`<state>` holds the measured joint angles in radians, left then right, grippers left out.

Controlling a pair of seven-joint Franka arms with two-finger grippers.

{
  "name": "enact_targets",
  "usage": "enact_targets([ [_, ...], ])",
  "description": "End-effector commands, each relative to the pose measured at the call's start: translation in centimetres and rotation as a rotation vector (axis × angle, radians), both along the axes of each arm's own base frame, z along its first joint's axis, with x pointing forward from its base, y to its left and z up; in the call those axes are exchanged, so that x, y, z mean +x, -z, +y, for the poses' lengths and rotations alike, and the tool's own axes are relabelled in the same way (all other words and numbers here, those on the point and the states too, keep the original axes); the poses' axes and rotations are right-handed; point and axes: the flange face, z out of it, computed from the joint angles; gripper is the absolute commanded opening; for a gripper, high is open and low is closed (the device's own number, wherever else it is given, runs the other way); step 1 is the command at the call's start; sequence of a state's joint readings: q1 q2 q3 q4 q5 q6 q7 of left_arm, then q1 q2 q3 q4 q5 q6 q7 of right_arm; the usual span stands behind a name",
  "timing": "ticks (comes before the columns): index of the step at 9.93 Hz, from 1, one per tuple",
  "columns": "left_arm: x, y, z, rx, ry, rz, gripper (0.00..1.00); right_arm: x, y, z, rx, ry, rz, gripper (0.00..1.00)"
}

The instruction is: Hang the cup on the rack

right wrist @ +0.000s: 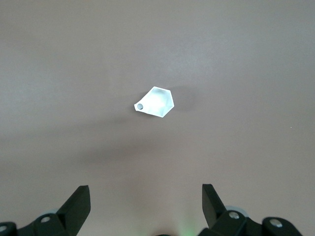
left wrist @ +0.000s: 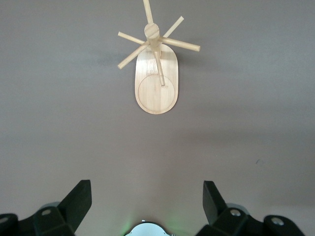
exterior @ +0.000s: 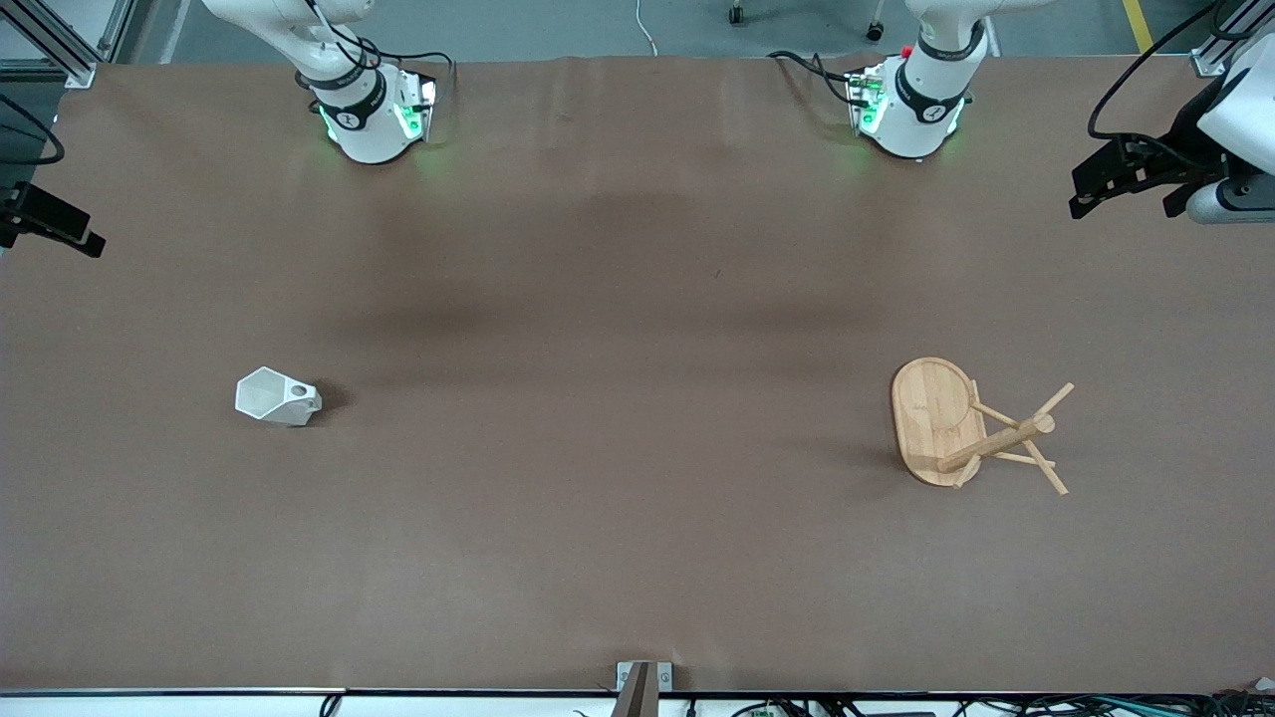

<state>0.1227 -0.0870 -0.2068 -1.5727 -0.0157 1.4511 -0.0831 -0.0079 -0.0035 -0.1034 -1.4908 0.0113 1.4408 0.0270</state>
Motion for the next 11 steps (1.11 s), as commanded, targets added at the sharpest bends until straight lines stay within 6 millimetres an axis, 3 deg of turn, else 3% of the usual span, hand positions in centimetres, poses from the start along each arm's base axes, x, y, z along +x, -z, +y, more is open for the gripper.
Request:
enact_targets([
  [1,0.5,1.2,0.2,0.001,0.003,0.026,1.0,-0.8,-0.2,-0.3,-0.017,-0.009,-0.006,1.0],
  [7,0.9,0.6,0.7,-0.003,-0.002,0.011,1.0,-0.7,0.3,-0.7,-0.015,-0.034,0.001,1.0],
  [8,0.9,0.7,0.6,-0.003,-0.001,0.013,1.0,0.4,2.0,-1.1,-0.016,-0.03,0.01,1.0],
  [11,0.9,0.7,0.4,-0.003,0.001,0.014,1.0,2.9,13.5,-3.3,-0.017,-0.122,-0.011,1.0],
])
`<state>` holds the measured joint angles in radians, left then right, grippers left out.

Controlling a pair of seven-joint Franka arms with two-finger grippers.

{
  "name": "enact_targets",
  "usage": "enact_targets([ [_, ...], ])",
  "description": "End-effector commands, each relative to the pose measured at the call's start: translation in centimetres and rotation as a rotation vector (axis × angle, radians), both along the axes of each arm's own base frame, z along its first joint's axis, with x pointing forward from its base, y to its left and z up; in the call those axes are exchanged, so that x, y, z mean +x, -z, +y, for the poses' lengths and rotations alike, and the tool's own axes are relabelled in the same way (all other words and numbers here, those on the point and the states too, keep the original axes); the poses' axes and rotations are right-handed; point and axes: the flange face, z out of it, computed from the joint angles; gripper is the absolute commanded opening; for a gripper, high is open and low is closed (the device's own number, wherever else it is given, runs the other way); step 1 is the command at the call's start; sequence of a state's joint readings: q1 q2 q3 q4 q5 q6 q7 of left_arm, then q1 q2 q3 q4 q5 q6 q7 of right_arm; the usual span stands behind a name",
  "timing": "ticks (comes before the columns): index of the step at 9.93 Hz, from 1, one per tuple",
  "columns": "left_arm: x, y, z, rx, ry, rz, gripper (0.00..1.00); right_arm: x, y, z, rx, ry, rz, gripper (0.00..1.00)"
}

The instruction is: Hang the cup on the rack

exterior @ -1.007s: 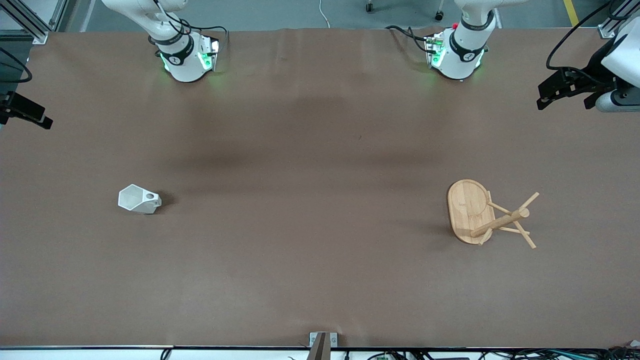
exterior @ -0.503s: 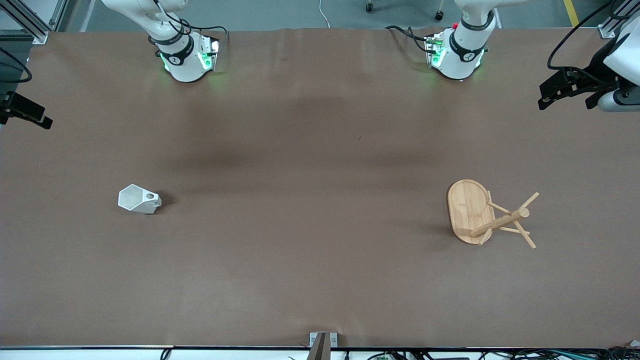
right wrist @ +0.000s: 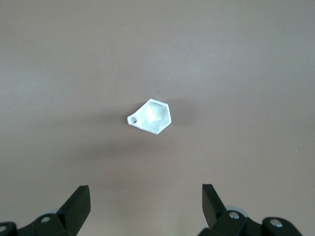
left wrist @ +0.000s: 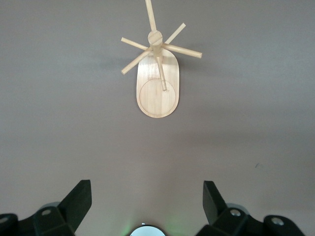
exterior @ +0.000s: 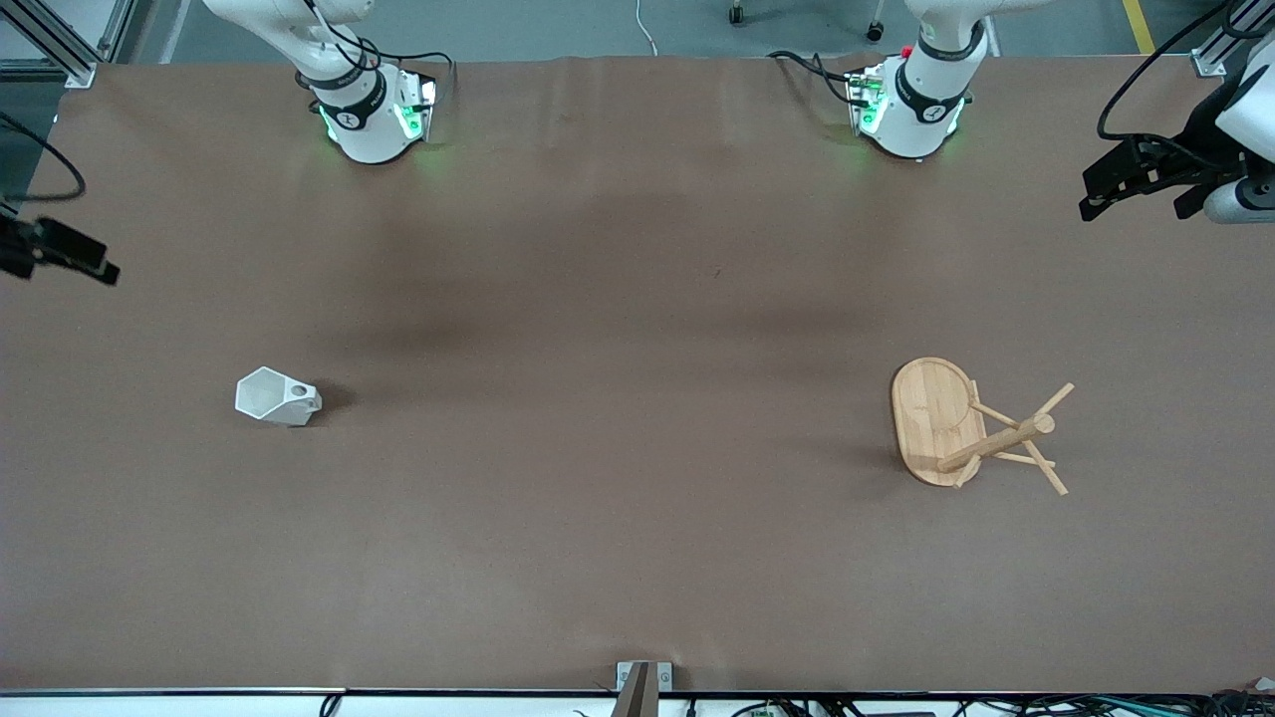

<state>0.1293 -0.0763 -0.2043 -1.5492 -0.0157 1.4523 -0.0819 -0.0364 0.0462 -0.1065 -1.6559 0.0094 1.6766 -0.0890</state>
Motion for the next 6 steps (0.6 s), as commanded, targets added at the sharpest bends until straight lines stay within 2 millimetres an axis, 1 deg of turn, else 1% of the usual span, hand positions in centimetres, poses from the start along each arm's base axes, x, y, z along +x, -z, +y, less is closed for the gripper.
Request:
enact_targets([
  [1,0.5,1.3,-0.2,0.001,0.01,0.03,1.0,0.1,9.2,-1.3,-0.015,-0.048,0.002,1.0],
  [2,0.5,1.3,-0.2,0.001,0.01,0.03,1.0,0.8,13.2,-1.4,-0.02,-0.06,0.001,1.0],
  [4,0.5,1.3,-0.2,0.001,0.011,0.03,1.0,1.8,19.2,-1.7,-0.019,-0.118,0.04,1.0],
  [6,0.5,1.3,-0.1,0.0,0.011,0.03,1.0,0.9,24.3,-1.6,-0.033,-0.131,-0.013,1.0],
])
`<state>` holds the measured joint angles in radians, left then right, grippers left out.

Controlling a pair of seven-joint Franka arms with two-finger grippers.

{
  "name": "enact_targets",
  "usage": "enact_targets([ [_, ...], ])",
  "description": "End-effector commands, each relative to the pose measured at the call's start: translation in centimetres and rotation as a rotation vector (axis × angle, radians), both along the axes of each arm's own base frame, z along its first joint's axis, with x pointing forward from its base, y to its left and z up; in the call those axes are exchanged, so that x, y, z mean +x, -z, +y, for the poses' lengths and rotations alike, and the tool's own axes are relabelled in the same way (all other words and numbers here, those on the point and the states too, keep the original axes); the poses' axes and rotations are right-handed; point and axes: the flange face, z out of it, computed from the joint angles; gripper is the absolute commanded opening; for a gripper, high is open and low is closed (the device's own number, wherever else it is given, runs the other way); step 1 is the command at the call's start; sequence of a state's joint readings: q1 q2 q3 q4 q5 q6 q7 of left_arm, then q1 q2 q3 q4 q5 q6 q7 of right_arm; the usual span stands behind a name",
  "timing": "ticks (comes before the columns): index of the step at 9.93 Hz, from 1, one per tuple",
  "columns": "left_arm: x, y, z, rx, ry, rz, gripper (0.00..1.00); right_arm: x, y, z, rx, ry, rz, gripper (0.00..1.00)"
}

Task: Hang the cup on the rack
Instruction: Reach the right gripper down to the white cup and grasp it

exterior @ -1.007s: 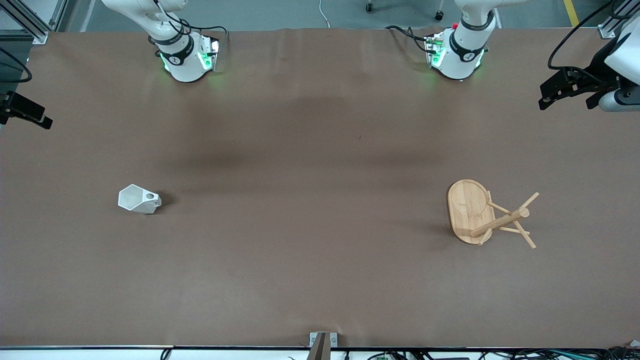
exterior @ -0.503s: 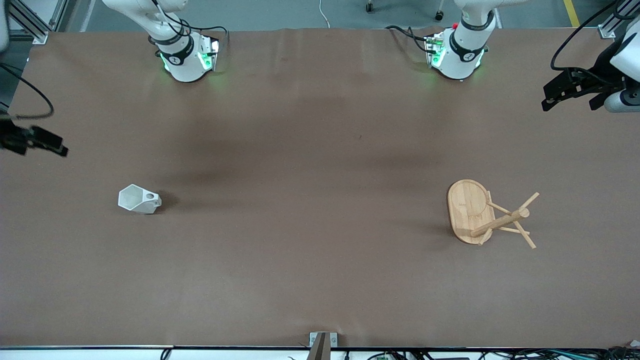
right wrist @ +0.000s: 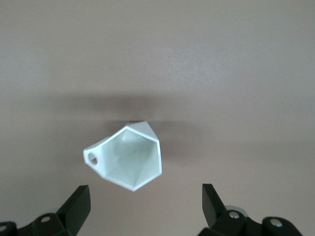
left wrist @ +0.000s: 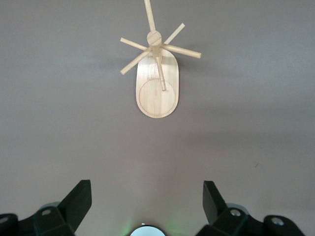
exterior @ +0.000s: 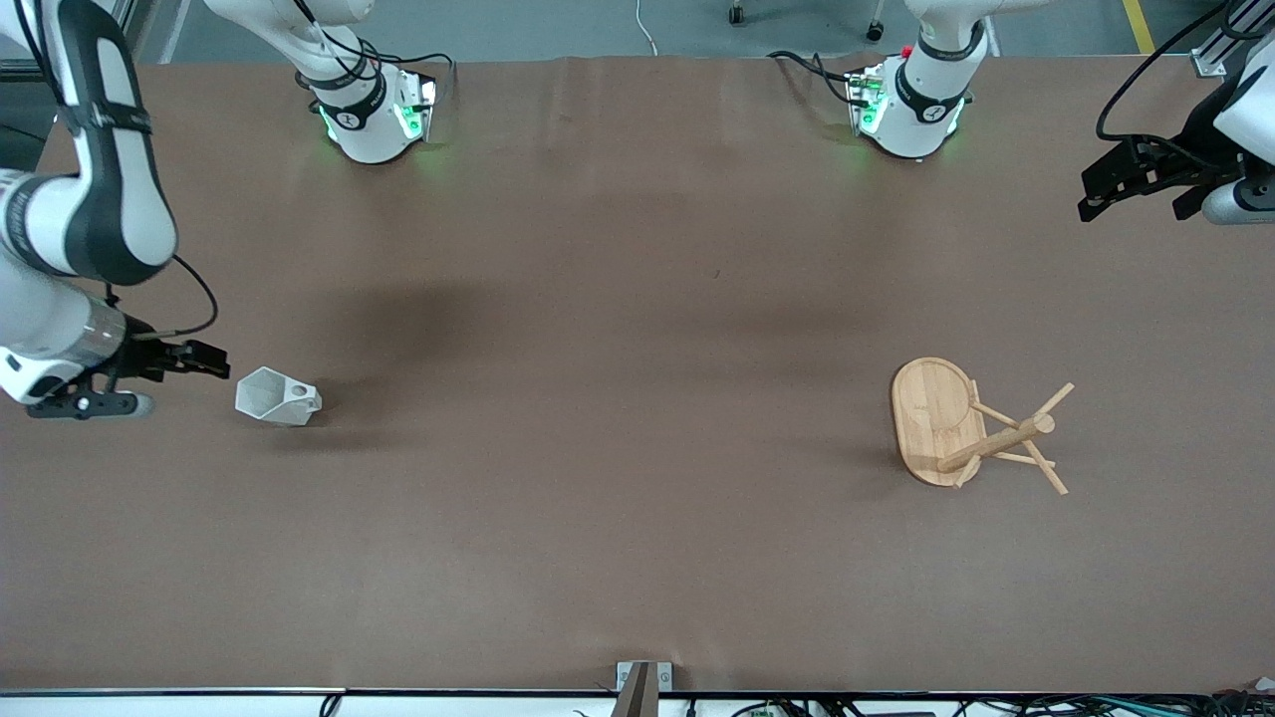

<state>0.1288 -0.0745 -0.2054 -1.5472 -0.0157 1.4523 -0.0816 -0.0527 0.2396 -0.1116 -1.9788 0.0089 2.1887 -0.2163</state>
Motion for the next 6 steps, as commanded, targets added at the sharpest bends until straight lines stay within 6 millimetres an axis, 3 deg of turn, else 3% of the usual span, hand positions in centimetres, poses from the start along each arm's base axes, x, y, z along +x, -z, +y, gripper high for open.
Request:
enact_targets([
  [1,0.5,1.3,0.0,0.001,0.011,0.03,1.0,-1.3,3.8,-0.3,-0.017,-0.046,-0.037,1.0],
  [3,0.4,1.4,-0.1,0.001,0.02,0.037,1.0,-1.1,6.5,-1.2,-0.022,-0.076,-0.036,0.97],
  [4,0.1,1.6,-0.5,0.004,0.025,0.059,1.0,-1.1,7.2,-1.3,-0.023,-0.078,-0.033,0.91],
  [6,-0.4,1.8,-0.8,0.007,0.032,0.091,1.0,-1.0,8.7,-1.2,-0.021,-0.077,-0.032,0.69],
])
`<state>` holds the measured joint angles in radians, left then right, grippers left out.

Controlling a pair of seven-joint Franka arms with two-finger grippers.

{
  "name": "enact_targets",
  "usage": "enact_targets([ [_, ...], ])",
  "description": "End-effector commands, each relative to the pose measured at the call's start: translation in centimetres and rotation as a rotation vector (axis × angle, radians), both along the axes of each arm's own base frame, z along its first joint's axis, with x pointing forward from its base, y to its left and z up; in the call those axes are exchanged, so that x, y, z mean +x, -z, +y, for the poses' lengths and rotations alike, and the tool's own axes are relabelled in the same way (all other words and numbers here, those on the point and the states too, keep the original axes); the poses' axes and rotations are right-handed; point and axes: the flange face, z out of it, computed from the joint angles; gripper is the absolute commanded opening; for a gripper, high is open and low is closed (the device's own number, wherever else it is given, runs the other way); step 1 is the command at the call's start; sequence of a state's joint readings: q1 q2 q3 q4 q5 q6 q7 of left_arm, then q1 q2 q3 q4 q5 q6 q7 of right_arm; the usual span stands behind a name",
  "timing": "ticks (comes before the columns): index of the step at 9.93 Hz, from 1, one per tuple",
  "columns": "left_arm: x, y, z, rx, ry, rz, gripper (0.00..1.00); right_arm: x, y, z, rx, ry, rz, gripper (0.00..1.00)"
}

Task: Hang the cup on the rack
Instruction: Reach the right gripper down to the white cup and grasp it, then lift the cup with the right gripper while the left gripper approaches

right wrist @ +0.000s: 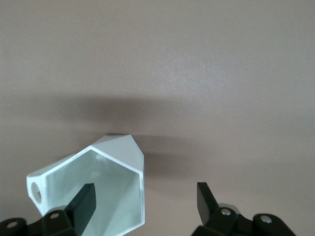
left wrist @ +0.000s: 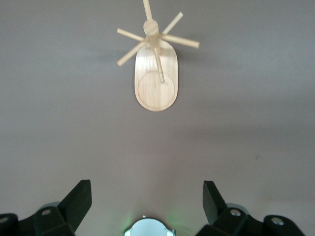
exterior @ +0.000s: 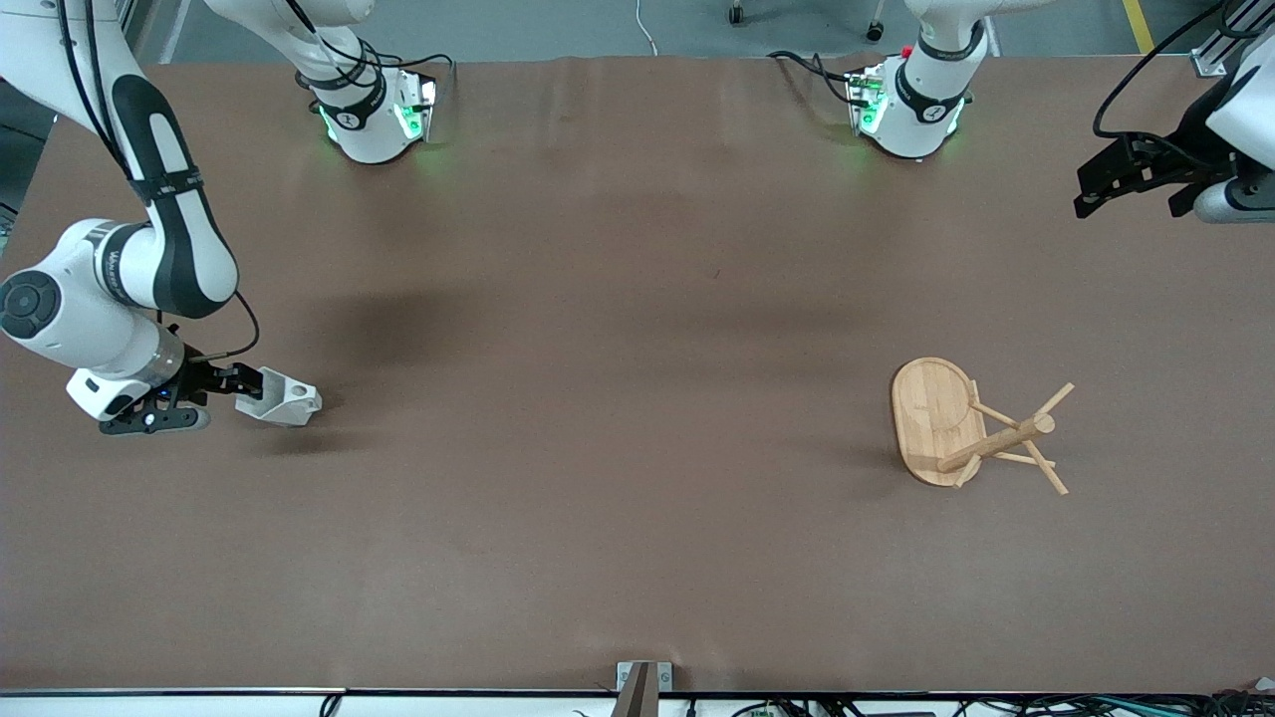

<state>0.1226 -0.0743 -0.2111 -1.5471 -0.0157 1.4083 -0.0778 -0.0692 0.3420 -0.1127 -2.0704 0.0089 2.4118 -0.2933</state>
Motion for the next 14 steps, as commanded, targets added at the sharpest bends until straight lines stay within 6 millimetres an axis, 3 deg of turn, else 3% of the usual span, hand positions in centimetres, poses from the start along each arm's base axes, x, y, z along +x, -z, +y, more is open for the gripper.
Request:
enact_targets([
  [1,0.0,1.3,-0.2,0.002,0.017,0.049,1.0,-0.1,1.3,0.0,0.001,-0.011,-0.002,0.56],
  [5,-0.1,1.7,-0.6,-0.004,0.025,0.062,1.0,-0.3,3.0,-0.1,0.008,0.001,0.009,0.12],
  [7,0.0,1.8,-0.8,-0.006,0.025,0.065,1.0,-0.2,3.0,-0.2,0.025,0.024,0.005,0.01],
  [9,0.1,1.7,-0.6,-0.01,0.022,0.061,1.0,0.4,2.1,0.3,0.027,0.024,0.008,0.01],
  [11,0.1,1.7,-1.2,-0.011,0.017,0.058,1.0,1.8,-1.9,0.7,0.068,0.081,0.064,0.01],
  [12,0.1,1.9,-3.8,-0.01,0.059,0.048,1.0,3.0,-4.5,1.6,0.113,0.09,0.111,0.02],
  [14,0.4,2.3,-6.4,-0.015,0.099,0.024,1.0,5.2,-9.8,4.3,0.237,0.117,0.145,0.04],
])
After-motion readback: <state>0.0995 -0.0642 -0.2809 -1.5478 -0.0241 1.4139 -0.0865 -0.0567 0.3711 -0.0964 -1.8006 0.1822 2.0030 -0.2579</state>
